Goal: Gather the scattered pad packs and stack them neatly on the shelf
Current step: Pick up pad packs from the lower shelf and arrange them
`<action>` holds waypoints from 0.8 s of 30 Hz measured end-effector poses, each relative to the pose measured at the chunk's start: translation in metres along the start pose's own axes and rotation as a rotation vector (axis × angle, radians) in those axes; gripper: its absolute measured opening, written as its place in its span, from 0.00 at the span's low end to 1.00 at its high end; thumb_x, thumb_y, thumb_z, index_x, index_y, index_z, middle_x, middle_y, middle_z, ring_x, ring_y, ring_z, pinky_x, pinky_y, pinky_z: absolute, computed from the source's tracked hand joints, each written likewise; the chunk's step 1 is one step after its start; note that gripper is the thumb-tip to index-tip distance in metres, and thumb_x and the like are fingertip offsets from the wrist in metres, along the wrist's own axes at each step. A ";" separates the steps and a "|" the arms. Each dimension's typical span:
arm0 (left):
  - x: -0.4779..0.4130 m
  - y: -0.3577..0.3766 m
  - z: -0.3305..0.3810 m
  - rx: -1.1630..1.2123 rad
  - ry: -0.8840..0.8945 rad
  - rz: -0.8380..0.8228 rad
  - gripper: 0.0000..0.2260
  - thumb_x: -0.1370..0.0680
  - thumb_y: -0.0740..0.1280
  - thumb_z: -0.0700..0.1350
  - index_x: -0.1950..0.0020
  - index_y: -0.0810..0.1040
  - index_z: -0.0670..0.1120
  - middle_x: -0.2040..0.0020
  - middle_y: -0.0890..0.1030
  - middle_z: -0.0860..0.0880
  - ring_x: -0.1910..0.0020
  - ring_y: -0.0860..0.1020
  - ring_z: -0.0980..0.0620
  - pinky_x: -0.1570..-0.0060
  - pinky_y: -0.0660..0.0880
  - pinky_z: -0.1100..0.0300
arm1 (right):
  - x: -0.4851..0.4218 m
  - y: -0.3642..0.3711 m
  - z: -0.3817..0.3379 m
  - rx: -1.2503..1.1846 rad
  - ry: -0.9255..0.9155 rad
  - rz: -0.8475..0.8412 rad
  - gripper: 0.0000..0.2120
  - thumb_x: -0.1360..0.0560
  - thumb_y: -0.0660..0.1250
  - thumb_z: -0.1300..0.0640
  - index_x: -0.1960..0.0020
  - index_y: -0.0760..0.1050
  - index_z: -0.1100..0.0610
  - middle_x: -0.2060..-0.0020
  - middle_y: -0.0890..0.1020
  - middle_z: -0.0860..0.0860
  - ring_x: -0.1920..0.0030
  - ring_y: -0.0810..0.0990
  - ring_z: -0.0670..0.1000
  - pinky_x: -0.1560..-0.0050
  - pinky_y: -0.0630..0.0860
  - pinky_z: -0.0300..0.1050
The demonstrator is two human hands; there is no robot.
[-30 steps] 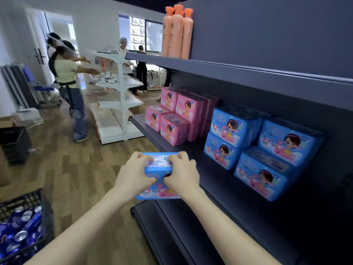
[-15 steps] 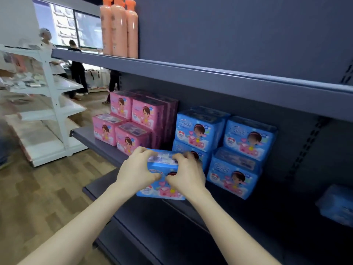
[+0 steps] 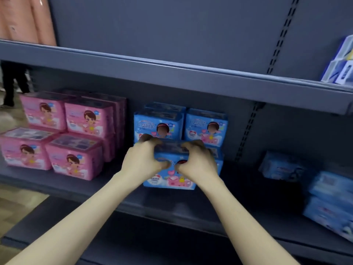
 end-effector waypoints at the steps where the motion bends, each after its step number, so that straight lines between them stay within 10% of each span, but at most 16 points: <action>1: -0.004 0.002 0.007 0.008 0.026 -0.004 0.27 0.34 0.74 0.50 0.36 0.74 0.49 0.39 0.72 0.50 0.44 0.76 0.47 0.51 0.69 0.60 | 0.001 -0.007 0.004 0.005 0.013 0.027 0.25 0.30 0.69 0.55 0.34 0.70 0.50 0.38 0.70 0.52 0.39 0.72 0.59 0.43 0.74 0.50; 24: -0.064 0.042 0.083 0.120 0.321 0.019 0.22 0.29 0.73 0.46 0.36 0.74 0.45 0.36 0.71 0.47 0.40 0.73 0.47 0.44 0.67 0.61 | -0.011 -0.075 0.064 0.005 0.139 0.344 0.22 0.29 0.68 0.57 0.35 0.73 0.50 0.38 0.76 0.47 0.42 0.77 0.52 0.49 0.69 0.39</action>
Point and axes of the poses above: each hand's wrist, its own x-axis away from the middle knuckle, its own y-axis out of the palm, z = x × y, the point moved 9 cm from there along -x, towards the middle knuckle
